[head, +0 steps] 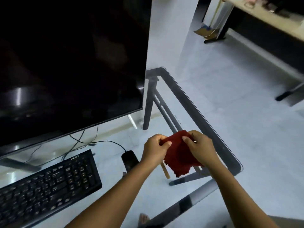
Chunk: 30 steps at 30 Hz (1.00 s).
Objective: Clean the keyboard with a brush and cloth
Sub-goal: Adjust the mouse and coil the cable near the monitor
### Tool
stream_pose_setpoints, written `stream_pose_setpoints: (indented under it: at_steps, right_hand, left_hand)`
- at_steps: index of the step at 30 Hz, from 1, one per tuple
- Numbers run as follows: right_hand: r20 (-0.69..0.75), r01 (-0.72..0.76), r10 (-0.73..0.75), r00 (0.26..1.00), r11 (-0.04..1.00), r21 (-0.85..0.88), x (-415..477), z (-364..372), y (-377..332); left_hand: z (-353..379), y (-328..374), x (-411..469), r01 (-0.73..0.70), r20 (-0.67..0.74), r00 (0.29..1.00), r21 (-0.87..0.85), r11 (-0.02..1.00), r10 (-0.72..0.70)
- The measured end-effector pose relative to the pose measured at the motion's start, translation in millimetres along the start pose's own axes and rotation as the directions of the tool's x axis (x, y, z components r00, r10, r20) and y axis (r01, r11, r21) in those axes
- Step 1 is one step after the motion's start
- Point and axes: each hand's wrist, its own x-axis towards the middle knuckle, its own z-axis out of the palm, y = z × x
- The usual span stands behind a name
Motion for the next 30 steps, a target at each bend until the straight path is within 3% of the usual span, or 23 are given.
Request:
stream_pose_setpoints:
  at_steps: [6,10,15,20,26,30]
  right_hand:
    - [-0.009,-0.05,0.05,0.999,0.999,0.003,32.5,23.7,20.2]
    - [-0.011,-0.095,0.095,0.995,0.995,0.014,43.3,30.7,27.1]
    - [-0.029,-0.062,0.061,0.998,0.997,-0.048,41.8,33.6,28.6]
    - [-0.05,0.046,-0.051,0.997,0.994,-0.099,34.3,47.2,4.3]
    - [0.026,0.157,-0.159,0.987,0.985,0.066,4.6,97.7,-68.0]
    - [0.097,0.242,-0.248,0.964,0.968,0.069,-22.3,141.5,-116.2]
  left_hand:
    - [20.8,-14.7,27.2,-0.1,-0.068,0.99,0.293,0.951,0.126]
    - [18.7,-14.6,34.1,-0.133,-0.019,0.988,0.429,0.894,0.156]
    - [1.7,-21.6,31.9,-0.087,-0.002,0.996,0.362,0.928,0.094]
    - [-35.5,-28.8,16.3,-0.048,-0.109,0.991,0.26,0.964,0.079]
    - [-100.7,-65.3,-11.8,-0.01,-0.21,0.977,0.174,0.985,0.047]
    - [-151.3,-84.8,-39.6,-0.021,-0.295,0.952,0.188,0.982,0.077]
